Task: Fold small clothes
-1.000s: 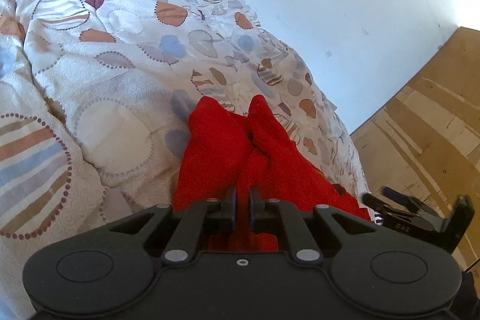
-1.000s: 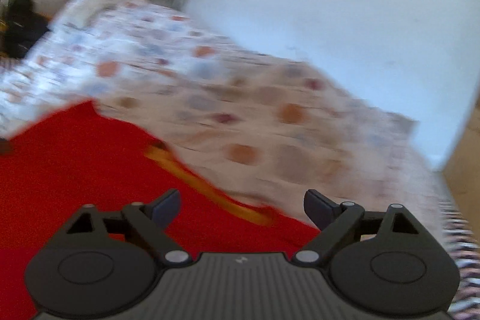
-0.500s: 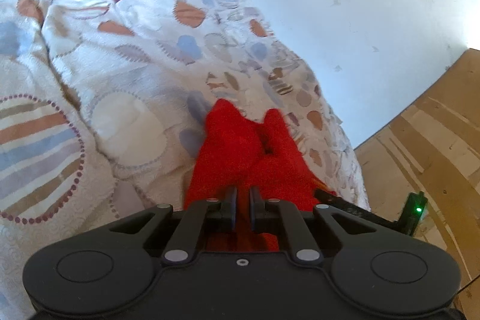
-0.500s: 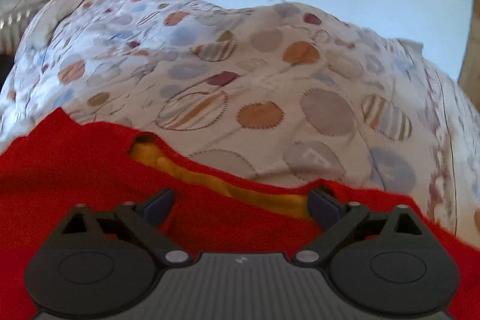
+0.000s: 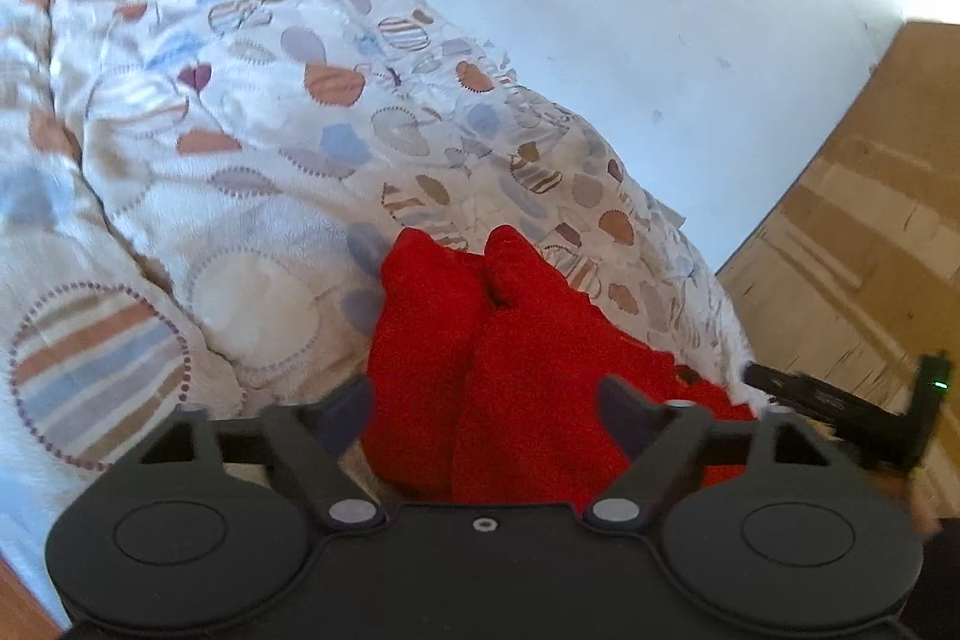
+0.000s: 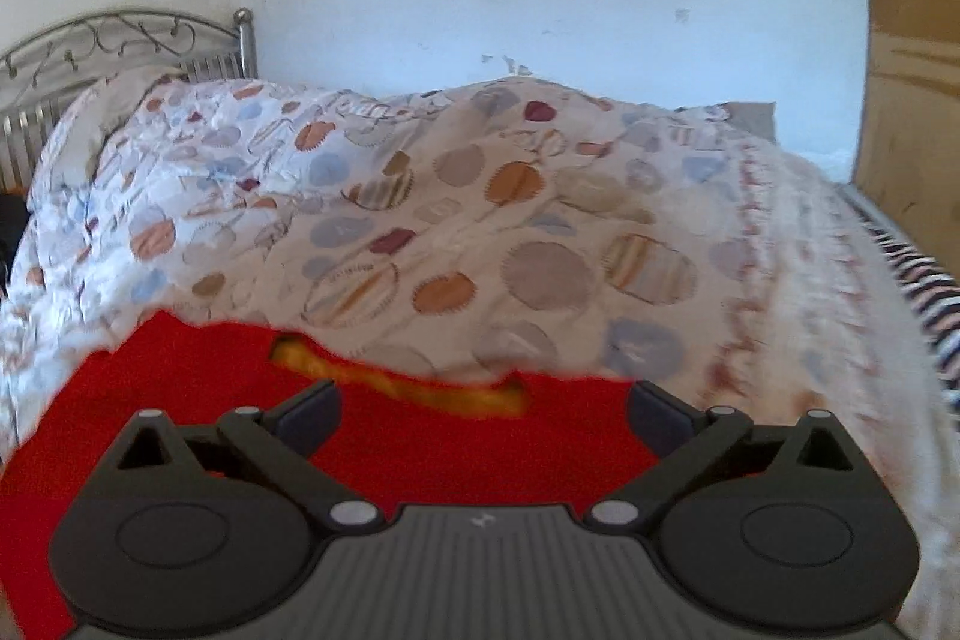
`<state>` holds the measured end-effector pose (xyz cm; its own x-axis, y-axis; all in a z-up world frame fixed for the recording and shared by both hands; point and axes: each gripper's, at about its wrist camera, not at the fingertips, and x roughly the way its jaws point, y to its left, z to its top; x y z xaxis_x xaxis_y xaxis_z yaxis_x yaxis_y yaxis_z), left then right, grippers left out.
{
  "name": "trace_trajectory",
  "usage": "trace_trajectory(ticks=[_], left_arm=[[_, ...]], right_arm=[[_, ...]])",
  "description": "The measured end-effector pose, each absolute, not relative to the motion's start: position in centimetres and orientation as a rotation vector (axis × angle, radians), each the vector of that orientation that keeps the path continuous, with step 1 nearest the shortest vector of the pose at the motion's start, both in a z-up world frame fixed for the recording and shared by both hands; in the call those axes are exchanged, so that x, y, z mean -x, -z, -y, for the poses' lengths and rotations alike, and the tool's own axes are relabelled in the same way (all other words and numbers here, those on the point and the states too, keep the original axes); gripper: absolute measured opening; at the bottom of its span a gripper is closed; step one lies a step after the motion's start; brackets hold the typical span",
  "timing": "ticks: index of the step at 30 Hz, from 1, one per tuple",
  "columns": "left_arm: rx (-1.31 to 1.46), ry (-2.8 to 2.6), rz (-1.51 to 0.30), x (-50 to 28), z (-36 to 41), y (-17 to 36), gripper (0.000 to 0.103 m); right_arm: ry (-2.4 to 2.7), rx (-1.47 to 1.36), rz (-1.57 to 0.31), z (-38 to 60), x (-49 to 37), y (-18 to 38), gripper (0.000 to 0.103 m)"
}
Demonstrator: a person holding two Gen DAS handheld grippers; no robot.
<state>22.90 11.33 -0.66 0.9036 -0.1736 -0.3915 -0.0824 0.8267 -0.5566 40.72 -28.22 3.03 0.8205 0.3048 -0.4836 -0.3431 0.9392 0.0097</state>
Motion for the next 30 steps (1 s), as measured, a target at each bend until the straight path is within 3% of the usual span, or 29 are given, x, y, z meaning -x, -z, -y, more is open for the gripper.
trace_trajectory(ticks=[2,8,17,30], left_arm=[[0.578,0.027,-0.452,-22.2,-10.8,0.2,0.101],[0.581,0.012,-0.509,-19.9,-9.5,0.2,0.102],[0.574,-0.021,-0.56,-17.1,-8.6,0.4,0.102],[0.549,-0.028,-0.679,-16.2,-5.8,1.3,0.102]], right_arm=[[-0.278,0.131,-0.466,29.0,-37.8,-2.3,0.103],[0.022,0.365,-0.374,31.0,-31.4,2.7,0.103],[0.167,-0.142,-0.405,39.4,-27.7,6.7,0.103],[0.191,-0.151,-0.367,39.1,-24.3,4.8,0.103]])
